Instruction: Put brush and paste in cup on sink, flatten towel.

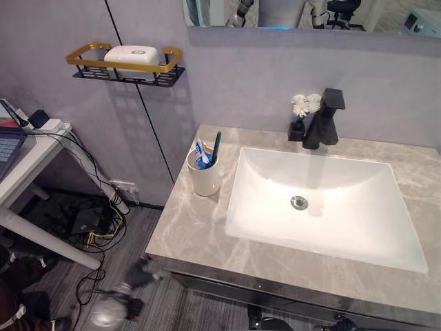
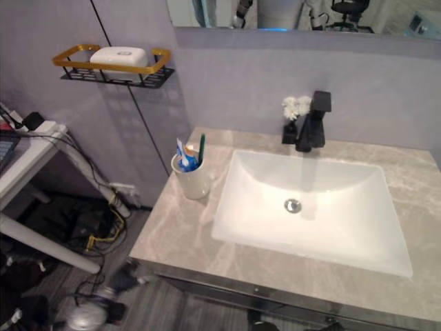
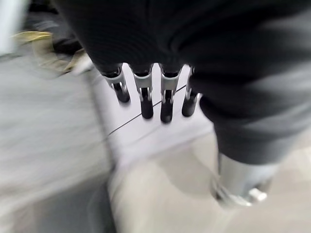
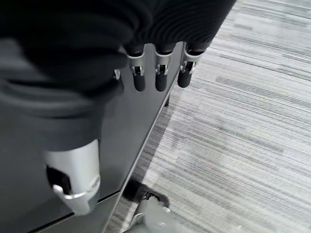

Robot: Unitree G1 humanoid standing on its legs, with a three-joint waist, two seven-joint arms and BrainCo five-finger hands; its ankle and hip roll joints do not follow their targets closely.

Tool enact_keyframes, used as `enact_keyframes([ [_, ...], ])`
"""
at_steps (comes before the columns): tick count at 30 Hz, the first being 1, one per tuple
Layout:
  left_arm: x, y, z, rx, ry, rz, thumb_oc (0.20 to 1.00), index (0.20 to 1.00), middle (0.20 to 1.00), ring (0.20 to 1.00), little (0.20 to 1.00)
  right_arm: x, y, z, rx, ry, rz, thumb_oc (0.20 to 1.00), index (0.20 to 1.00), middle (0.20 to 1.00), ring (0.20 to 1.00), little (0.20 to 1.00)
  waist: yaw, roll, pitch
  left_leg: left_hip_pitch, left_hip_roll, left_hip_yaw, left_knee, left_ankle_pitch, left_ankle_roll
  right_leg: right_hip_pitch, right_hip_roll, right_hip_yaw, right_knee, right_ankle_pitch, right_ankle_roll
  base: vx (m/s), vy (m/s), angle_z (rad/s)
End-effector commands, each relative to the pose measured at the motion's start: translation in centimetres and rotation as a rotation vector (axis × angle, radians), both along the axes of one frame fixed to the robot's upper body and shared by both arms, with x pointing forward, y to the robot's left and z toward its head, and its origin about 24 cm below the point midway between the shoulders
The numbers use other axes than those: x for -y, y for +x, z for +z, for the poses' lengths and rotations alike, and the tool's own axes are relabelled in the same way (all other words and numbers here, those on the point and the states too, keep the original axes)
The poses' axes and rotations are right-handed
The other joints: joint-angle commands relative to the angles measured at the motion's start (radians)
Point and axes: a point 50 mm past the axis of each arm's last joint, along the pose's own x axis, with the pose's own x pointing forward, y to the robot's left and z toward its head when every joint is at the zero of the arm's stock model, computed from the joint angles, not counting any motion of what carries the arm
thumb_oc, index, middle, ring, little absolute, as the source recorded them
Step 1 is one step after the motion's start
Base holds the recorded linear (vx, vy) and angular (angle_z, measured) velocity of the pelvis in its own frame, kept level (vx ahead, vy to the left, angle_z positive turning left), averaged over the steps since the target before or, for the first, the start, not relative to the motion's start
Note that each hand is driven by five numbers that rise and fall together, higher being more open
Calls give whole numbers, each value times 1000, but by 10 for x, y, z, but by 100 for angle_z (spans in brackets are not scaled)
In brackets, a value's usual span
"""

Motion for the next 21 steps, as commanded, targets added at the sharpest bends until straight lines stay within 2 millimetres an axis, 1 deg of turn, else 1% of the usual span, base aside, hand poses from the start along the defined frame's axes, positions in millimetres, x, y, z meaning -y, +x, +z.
enact_keyframes([
  [1, -16, -3, 23, 69, -146, 14, 200, 200, 200, 200, 200, -18, 3, -7, -33, 59, 90, 1000, 1000, 1000, 1000, 1000, -7, -61, -28, -32, -129, -13, 66, -55, 55, -23, -75, 65, 15, 12, 105, 62, -36, -4],
  [2, -19, 1, 42, 145, -193, 4, 200, 200, 200, 200, 200, -22, 1, -9, -42, 80, 115, 1000, 1000, 1000, 1000, 1000, -9, -55, -32, -27, -125, -15, 52, -46, 51, -23, -71, 64, 9, 12, 103, 33, -18, -8],
  [3, -19, 1, 42, 145, -193, 5, 200, 200, 200, 200, 200, -23, 1, -9, -42, 81, 116, 1000, 1000, 1000, 1000, 1000, -9, -55, -32, -26, -124, -15, 51, -46, 51, -22, -70, 64, 9, 12, 103, 52, -32, -11],
  [4, -21, 7, 64, 230, -217, -13, 200, 200, 200, 200, 200, -28, 1, -10, -30, 103, 128, 1000, 1000, 1000, 1000, 1000, -13, -50, -35, -24, -121, -16, 35, -38, 49, -27, -67, 66, 2, 14, 101, 38, -29, -14],
  [5, -22, 10, 78, 295, -216, -15, 200, 200, 200, 200, 200, -32, 2, -11, -19, 117, 138, 1000, 1000, 1000, 1000, 1000, -13, -46, -36, -24, -118, -12, 24, -32, 47, -30, -64, 70, -4, 17, 101, 50, -34, -15],
  [7, -22, 16, 102, 426, -246, -4, 200, 200, 200, 200, 200, -35, 1, -11, -5, 131, 138, 1000, 1000, 1000, 1000, 1000, -17, -40, -42, -22, -115, -7, 4, -25, 44, -38, -58, 75, -17, 23, 101, 32, -29, -21],
  [8, -19, 19, 107, 456, -263, -4, 200, 200, 200, 200, 200, -36, 1, -11, -5, 130, 141, 1000, 1000, 1000, 1000, 1000, -19, -38, -42, -24, -115, -4, 2, -23, 44, -41, -57, 78, -19, 25, 100, 11, -24, -22],
  [9, -16, 22, 108, 485, -303, 9, 200, 200, 200, 200, 200, -38, 1, -12, -10, 132, 146, 1000, 1000, 1000, 1000, 1000, -22, -35, -42, -26, -115, 1, -2, -21, 43, -46, -54, 82, -25, 28, 101, 2, -15, -21],
  [11, 1, 32, 111, 524, -395, -25, 200, 200, 200, 200, 200, -37, -1, -13, -41, 118, 164, 1000, 1000, 1000, 1000, 1000, -33, -22, -38, -37, -118, 12, -8, -19, 42, -63, -53, 96, -40, 39, 101, -11, 0, -13],
  [14, 19, 43, 117, 552, -396, -102, 200, 200, 200, 200, 200, -33, -4, -13, -86, 91, 186, 1000, 1000, 1000, 1000, 1000, -44, -8, -34, -55, -125, 26, -8, -19, 41, -89, -55, 112, -54, 52, 106, -11, 14, -18],
  [16, 29, 47, 120, 566, -412, -136, 200, 200, 200, 200, 200, -31, -3, -13, -104, 77, 198, 1000, 1000, 1000, 1000, 1000, -45, -1, -34, -70, -131, 41, -6, -20, 40, -114, -56, 121, -60, 59, 112, -14, 1, -18],
  [17, 38, 51, 117, 554, -445, -157, 200, 200, 200, 200, 200, -28, -1, -12, -112, 64, 200, 1000, 1000, 1000, 1000, 1000, -50, 4, -35, -84, -133, 56, -7, -19, 39, -135, -55, 131, -60, 64, 114, -8, -21, -24],
  [18, 44, 54, 116, 551, -444, -173, 200, 200, 200, 200, 200, -26, -1, -12, -116, 57, 196, 1000, 1000, 1000, 1000, 1000, -54, 6, -34, -90, -132, 61, -6, -18, 38, -141, -55, 135, -60, 67, 113, 0, -28, -24],
  [19, 44, 54, 116, 552, -444, -174, 200, 200, 200, 200, 200, -26, -1, -12, -116, 57, 195, 1000, 1000, 1000, 1000, 1000, -53, 6, -34, -92, -132, 61, -6, -18, 38, -143, -55, 135, -60, 67, 113, 23, -42, -21],
  [20, 56, 61, 117, 542, -430, -228, 200, 200, 200, 200, 200, -25, 3, -11, -113, 46, 191, 1000, 1000, 1000, 1000, 1000, -61, 14, -31, -101, -131, 63, -10, -13, 34, -150, -56, 138, -60, 65, 109, 36, -40, -12],
  [21, 58, 62, 118, 541, -411, -241, 200, 200, 200, 200, 200, -23, 3, -10, -109, 46, 182, 1000, 1000, 1000, 1000, 1000, -64, 17, -32, -100, -128, 64, -15, -10, 32, -151, -55, 138, -60, 61, 109, 36, -40, -8],
])
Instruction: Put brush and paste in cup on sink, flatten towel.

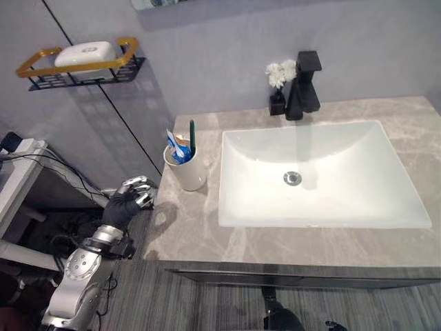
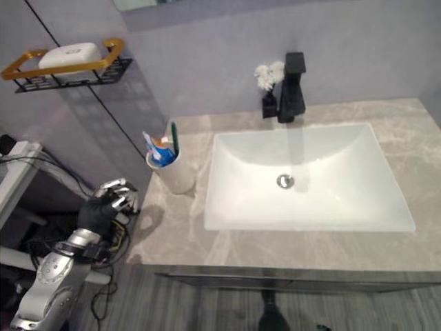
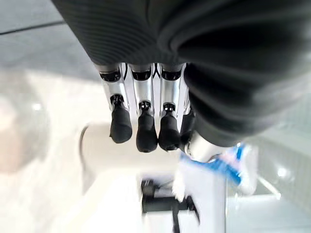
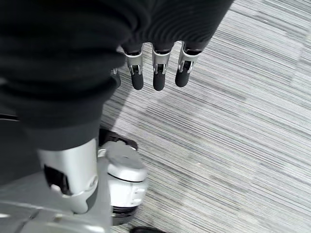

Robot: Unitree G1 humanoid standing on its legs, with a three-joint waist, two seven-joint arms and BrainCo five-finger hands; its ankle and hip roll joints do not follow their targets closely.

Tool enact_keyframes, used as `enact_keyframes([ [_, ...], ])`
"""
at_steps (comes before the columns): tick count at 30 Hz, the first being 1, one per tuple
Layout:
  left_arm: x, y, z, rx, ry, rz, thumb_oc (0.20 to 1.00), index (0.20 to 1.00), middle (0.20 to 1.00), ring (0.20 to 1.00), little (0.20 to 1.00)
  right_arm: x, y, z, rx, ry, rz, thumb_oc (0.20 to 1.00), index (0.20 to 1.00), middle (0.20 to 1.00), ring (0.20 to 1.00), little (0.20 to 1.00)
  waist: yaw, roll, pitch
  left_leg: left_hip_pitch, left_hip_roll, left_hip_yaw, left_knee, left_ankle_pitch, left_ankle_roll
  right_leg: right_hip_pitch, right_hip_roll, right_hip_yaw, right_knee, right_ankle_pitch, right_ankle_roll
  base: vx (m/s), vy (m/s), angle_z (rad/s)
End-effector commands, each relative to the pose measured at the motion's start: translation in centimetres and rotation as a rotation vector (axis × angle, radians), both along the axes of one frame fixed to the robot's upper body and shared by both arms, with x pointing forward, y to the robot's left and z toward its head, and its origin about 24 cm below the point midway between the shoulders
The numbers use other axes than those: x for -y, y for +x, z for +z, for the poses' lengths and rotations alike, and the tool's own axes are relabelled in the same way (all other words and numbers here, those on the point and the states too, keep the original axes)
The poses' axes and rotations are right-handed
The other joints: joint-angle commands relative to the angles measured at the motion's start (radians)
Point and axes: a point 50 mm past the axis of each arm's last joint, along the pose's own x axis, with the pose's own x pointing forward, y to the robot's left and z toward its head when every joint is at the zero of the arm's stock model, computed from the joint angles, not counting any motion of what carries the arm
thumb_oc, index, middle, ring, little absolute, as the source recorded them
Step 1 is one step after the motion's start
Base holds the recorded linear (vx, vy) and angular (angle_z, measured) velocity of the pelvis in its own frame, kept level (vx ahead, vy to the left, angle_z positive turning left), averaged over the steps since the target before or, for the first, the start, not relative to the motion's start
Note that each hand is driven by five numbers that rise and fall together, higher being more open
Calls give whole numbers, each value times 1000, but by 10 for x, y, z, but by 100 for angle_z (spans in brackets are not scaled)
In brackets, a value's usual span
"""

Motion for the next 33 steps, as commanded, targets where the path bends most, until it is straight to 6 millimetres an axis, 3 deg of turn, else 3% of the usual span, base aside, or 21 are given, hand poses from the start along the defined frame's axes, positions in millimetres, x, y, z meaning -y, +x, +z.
enact_keyframes([
  [1, -3, -1, 19, 90, 91, 2, 200, 200, 200, 200, 200, 0, -1, -1, -30, -26, 47, 1000, 1000, 1000, 1000, 1000, -11, -61, -9, -16, -79, -37, 45, 20, 21, 6, -48, 25, 0, -27, 80, 41, -31, -3],
  [9, 0, 0, 12, 44, 122, -6, 200, 200, 200, 200, 200, -2, 10, 1, 9, -23, 32, 1000, 1000, 1000, 1000, 1000, -17, -35, -9, -30, -66, -40, 38, 42, 7, -13, -40, 20, 0, -40, 69, 29, -26, 2],
  [18, 4, -4, -5, -41, 99, -30, 200, 200, 200, 200, 200, -6, 25, 3, 64, -17, 47, 1000, 1000, 1000, 1000, 1000, -18, -33, -9, -43, -55, -35, 32, 54, 1, -29, -27, 23, 0, -47, 61, 10, -18, 2],
  [23, 9, 0, -18, -108, 98, -50, 200, 200, 200, 200, 200, -5, 27, 4, 56, -29, 61, 1000, 1000, 1000, 1000, 1000, -28, -34, -11, -42, -52, -23, 23, 56, 0, -38, -19, 33, 0, -46, 59, 0, 0, 0],
  [33, 16, 13, -25, -123, 90, -27, 200, 200, 200, 200, 200, -10, 16, -1, -3, -24, 88, 1000, 1000, 1000, 1000, 1000, -50, -53, -16, -45, -49, 4, 7, 54, 2, -76, 2, 59, 0, -32, 59, 9, -12, -8],
])
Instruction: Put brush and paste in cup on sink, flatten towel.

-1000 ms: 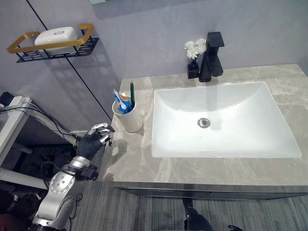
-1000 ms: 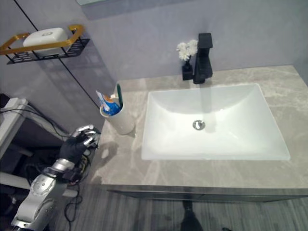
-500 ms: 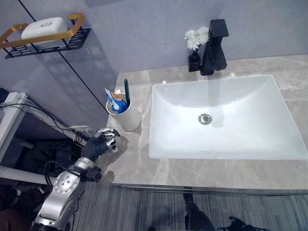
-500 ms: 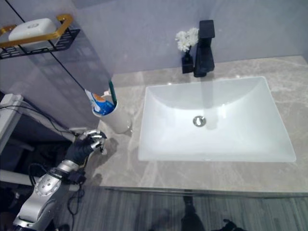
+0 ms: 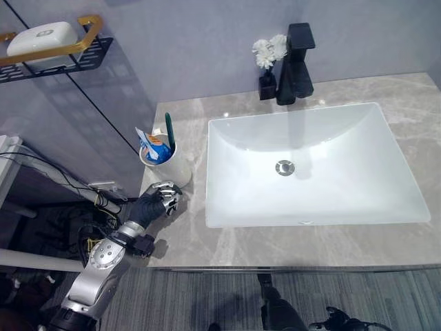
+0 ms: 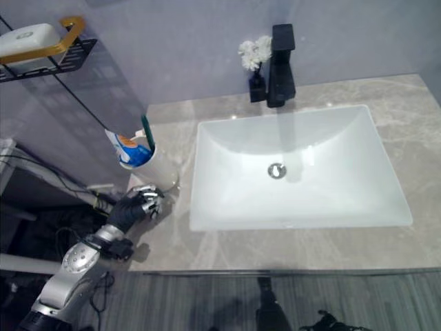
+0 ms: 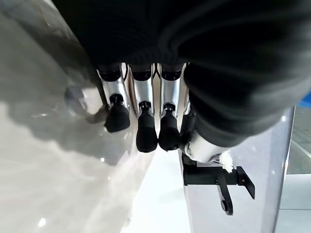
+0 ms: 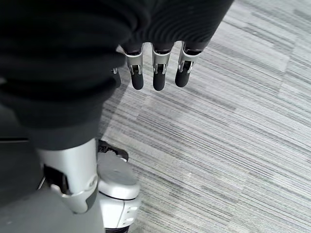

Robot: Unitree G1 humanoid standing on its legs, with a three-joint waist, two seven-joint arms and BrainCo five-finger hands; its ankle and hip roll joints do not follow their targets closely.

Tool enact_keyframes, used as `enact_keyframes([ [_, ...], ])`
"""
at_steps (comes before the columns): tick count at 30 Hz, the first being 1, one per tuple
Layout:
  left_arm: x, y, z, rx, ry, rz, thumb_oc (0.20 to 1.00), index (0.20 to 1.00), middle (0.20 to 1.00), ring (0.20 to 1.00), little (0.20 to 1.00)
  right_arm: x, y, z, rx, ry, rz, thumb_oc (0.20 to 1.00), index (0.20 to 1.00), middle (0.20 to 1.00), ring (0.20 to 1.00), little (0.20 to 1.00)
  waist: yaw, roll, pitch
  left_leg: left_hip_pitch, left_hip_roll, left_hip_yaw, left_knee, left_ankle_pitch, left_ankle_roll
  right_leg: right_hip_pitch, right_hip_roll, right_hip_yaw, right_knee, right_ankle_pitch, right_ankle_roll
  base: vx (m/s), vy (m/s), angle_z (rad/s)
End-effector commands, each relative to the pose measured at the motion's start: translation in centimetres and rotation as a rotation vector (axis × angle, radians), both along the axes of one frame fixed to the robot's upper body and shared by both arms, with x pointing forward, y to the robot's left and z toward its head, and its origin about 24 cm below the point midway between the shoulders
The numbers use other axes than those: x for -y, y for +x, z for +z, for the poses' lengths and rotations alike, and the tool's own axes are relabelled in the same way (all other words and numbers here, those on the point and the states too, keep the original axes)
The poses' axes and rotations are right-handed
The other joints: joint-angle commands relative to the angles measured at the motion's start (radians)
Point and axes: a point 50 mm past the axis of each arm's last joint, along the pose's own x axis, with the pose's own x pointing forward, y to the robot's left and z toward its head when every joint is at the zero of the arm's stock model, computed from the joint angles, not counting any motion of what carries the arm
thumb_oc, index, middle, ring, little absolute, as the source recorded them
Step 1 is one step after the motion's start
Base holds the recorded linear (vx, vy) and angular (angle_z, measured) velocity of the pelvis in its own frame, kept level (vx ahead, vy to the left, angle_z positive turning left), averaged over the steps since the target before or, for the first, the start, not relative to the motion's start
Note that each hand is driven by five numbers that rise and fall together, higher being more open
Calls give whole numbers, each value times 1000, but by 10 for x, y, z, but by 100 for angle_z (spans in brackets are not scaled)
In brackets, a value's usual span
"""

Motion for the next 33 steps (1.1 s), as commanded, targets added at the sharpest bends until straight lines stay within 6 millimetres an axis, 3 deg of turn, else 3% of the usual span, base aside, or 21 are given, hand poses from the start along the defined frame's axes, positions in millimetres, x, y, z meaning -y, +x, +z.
enact_keyframes([
  [1, -5, 0, -12, -41, 4, 50, 200, 200, 200, 200, 200, -15, -8, -7, -50, 16, 39, 1000, 1000, 1000, 1000, 1000, -20, -53, -18, 25, -70, -12, 16, 42, 19, 2, -27, 44, -1, -28, 71, 22, -10, -18],
  [14, -22, 35, 22, 123, 2, 258, 200, 200, 200, 200, 200, -13, -4, -6, -24, 10, 26, 1000, 1000, 1000, 1000, 1000, -28, -43, -38, 41, -59, -12, 7, 60, 9, -11, -11, 49, -1, -33, 67, 27, -3, -4],
  [22, -34, 41, 27, 136, 35, 324, 200, 200, 200, 200, 200, -13, -7, -7, -33, 15, 9, 1000, 1000, 1000, 1000, 1000, -33, -45, -36, 39, -56, -7, 5, 60, 5, -19, -15, 43, -1, -31, 67, 0, 0, 0],
  [33, -49, 26, 27, 155, 66, 381, 200, 200, 200, 200, 200, -20, -6, -8, -16, 44, -14, 1000, 1000, 1000, 1000, 1000, -26, -58, -26, 47, -60, -9, 4, 47, 5, -21, -26, 35, -1, -21, 72, 0, 3, 2],
])
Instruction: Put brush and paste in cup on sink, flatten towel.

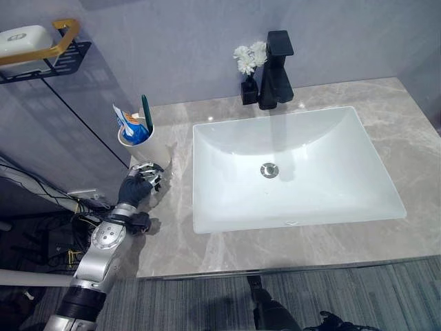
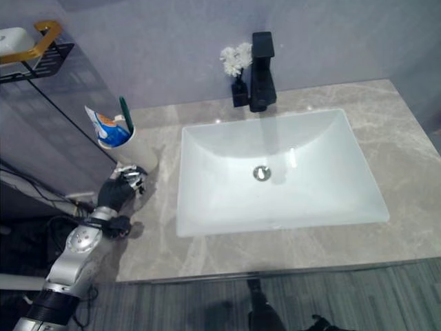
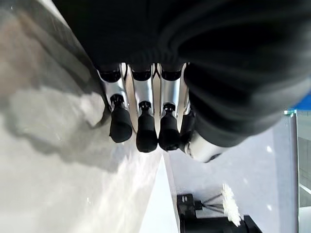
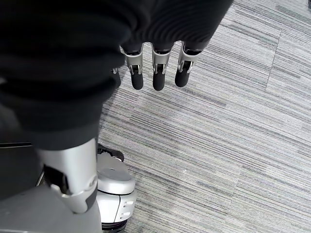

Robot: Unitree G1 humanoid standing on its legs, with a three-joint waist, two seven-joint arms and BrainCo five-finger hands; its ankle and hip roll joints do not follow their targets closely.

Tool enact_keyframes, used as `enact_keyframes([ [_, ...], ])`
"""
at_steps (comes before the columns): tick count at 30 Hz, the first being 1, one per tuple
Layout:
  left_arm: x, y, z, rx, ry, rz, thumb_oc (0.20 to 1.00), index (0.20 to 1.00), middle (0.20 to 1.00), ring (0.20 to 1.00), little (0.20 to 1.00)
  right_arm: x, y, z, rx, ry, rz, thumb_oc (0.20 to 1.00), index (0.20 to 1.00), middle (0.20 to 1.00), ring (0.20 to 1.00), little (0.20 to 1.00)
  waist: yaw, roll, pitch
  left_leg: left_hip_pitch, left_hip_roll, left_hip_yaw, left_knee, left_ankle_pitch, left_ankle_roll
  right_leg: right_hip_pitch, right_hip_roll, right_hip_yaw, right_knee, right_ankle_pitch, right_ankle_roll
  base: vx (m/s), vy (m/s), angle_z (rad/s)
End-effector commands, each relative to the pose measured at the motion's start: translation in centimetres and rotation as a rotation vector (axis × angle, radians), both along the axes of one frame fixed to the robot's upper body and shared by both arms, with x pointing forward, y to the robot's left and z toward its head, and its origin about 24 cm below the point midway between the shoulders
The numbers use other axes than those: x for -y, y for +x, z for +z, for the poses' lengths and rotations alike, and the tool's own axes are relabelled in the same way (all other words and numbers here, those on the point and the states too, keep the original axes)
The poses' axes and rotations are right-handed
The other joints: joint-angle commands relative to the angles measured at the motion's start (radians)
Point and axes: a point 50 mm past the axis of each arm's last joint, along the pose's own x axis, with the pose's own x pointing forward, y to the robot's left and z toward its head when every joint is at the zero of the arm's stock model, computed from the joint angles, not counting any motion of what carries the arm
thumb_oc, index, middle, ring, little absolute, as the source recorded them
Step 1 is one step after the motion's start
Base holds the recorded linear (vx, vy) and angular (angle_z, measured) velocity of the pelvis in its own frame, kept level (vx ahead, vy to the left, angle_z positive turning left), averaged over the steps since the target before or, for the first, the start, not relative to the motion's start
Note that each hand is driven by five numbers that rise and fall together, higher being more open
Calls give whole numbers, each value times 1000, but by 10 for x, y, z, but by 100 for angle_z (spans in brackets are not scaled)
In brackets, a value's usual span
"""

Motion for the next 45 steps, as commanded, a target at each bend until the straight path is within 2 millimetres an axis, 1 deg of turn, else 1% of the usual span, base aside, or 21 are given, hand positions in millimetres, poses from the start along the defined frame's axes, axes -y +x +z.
enact_keyframes([
  [1, -18, -2, 20, 92, 44, 71, 200, 200, 200, 200, 200, -7, -4, -3, 1, 16, -17, 1000, 1000, 1000, 1000, 1000, -7, -45, 28, 89, -76, -25, 5, 46, 6, 28, -49, 25, -1, -25, 77, -10, 0, 3],
  [5, -21, -2, 22, 100, 42, 87, 200, 200, 200, 200, 200, -6, -8, -4, -17, 9, -13, 1000, 1000, 1000, 1000, 1000, -8, -48, 31, 89, -76, -22, 5, 43, 6, 24, -48, 25, -1, -23, 77, 0, 0, 0],
  [9, -22, 1, 26, 114, 33, 92, 200, 200, 200, 200, 200, -5, -5, -3, -14, 6, -4, 1000, 1000, 1000, 1000, 1000, -9, -50, 36, 84, -78, -21, 5, 39, 7, 14, -46, 27, -1, -18, 77, 0, 0, 0],
  [13, -22, 14, 36, 143, 18, 109, 200, 200, 200, 200, 200, -3, -1, -1, -5, -3, 11, 1000, 1000, 1000, 1000, 1000, -19, -51, 46, 72, -79, -18, 5, 38, 5, -7, -45, 29, 0, -12, 77, -6, -1, -1],
  [17, -20, 22, 42, 162, 22, 119, 200, 200, 200, 200, 200, -4, 1, -1, 3, -4, 20, 1000, 1000, 1000, 1000, 1000, -25, -50, 49, 65, -78, -15, 5, 35, 5, -19, -44, 33, 2, -9, 75, -1, -1, -1],
  [23, -17, 32, 45, 166, 53, 129, 200, 200, 200, 200, 200, -6, 5, -1, 14, -1, 31, 1000, 1000, 1000, 1000, 1000, -32, -50, 49, 57, -78, -12, 5, 34, 4, -31, -41, 35, 4, -7, 74, 0, -1, -1],
  [24, -19, 35, 46, 163, 77, 140, 200, 200, 200, 200, 200, -6, 5, -1, 15, -1, 35, 1000, 1000, 1000, 1000, 1000, -37, -50, 47, 55, -77, -11, 5, 33, 3, -36, -41, 36, 4, -5, 74, 0, 0, 0],
  [30, -24, 48, 46, 141, 87, 203, 200, 200, 200, 200, 200, -7, 8, 0, 23, -4, 44, 1000, 1000, 1000, 1000, 1000, -49, -52, 43, 44, -76, -7, 5, 34, 0, -52, -39, 38, 4, -3, 74, 3, -4, -2],
  [33, -28, 58, 50, 136, 98, 247, 200, 200, 200, 200, 200, -6, 11, 1, 33, -13, 48, 1000, 1000, 1000, 1000, 1000, -61, -51, 40, 39, -73, -3, 5, 36, -3, -62, -36, 41, 5, -2, 73, 0, 0, 0],
  [37, -29, 61, 51, 130, 104, 271, 200, 200, 200, 200, 200, -6, 12, 1, 36, -17, 47, 1000, 1000, 1000, 1000, 1000, -66, -50, 39, 36, -72, -4, 5, 35, -3, -68, -34, 43, 7, -1, 72, 9, -2, -4],
  [41, -31, 68, 54, 118, 162, 284, 200, 200, 200, 200, 200, -5, 9, 1, 25, -22, 55, 1000, 1000, 1000, 1000, 1000, -75, -50, 34, 39, -68, -1, 5, 33, -6, -71, -29, 46, 7, -3, 71, 11, -4, -6],
  [45, -36, 73, 57, 111, 175, 307, 200, 200, 200, 200, 200, -6, 12, 1, 35, -21, 62, 1000, 1000, 1000, 1000, 1000, -79, -50, 33, 39, -65, 5, 5, 32, -8, -76, -25, 47, 8, -3, 71, 0, 0, 0],
])
